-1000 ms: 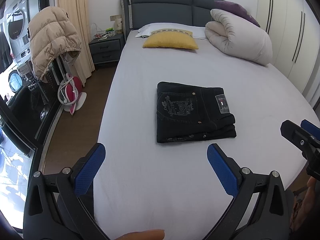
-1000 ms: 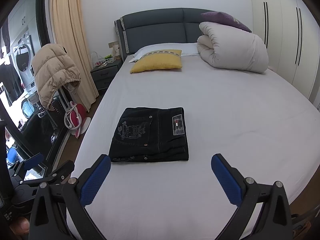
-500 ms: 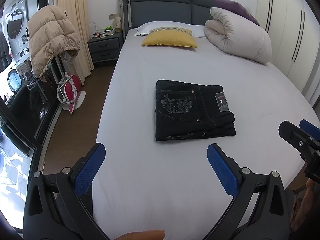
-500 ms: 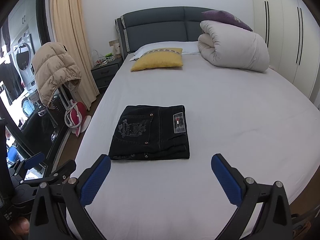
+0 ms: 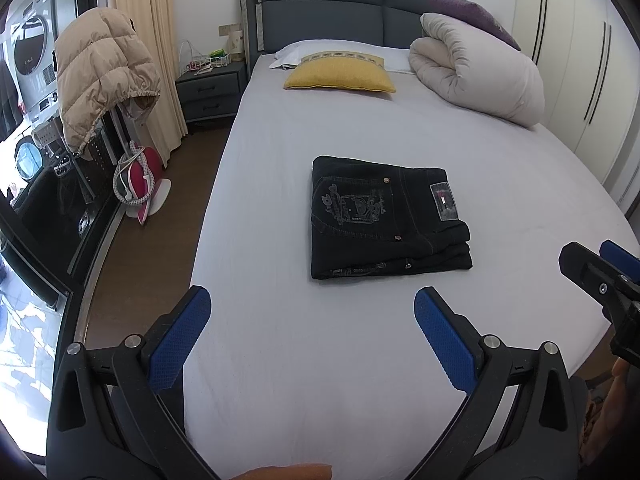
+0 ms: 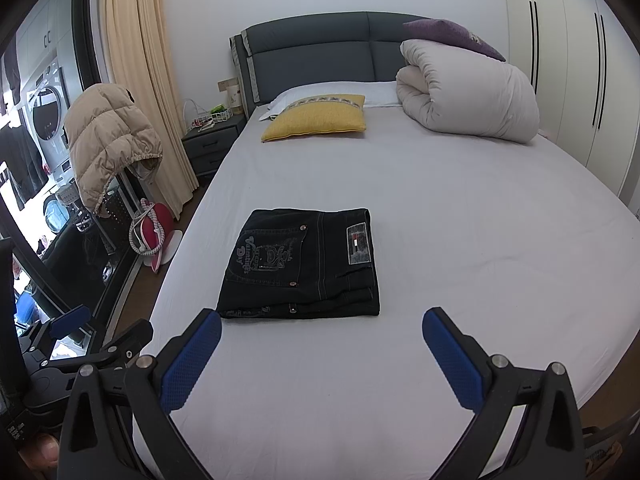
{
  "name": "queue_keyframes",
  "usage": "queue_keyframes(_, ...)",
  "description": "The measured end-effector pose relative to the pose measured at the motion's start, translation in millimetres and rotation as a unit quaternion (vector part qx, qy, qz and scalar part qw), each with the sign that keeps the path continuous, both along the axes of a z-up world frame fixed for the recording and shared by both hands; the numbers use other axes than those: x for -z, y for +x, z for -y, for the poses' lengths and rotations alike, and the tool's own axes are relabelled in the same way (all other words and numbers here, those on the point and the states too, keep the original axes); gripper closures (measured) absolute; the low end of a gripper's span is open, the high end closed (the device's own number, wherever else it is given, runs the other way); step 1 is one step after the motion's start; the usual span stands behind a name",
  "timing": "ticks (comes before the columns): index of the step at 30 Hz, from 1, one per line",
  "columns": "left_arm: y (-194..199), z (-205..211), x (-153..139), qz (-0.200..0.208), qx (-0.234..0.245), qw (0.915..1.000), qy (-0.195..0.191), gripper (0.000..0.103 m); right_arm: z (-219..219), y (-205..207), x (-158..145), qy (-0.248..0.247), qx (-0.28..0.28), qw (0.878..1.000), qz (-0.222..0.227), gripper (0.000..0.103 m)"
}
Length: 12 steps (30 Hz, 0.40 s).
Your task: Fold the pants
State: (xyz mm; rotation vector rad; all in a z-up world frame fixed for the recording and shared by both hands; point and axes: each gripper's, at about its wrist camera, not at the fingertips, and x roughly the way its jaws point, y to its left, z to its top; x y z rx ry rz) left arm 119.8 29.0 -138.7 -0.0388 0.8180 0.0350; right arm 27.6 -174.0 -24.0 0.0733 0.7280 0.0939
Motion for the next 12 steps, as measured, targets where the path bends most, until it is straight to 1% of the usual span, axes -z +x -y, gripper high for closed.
queue_keyframes(7, 3.1, -4.0, 2.4, -0.007, -0.003, 1.0000, -0.006, 0.000, -0.3, 0.0, -0.4, -0.001, 0.000, 1.000, -0.001, 0.000)
queue_keyframes(12, 5.2, -7.7, 3.4, -0.006, -0.007, 0.9999, -0.009, 0.000, 0.8, -3.5, 5.3, -0.001, -0.001, 1.000, -0.003, 0.000)
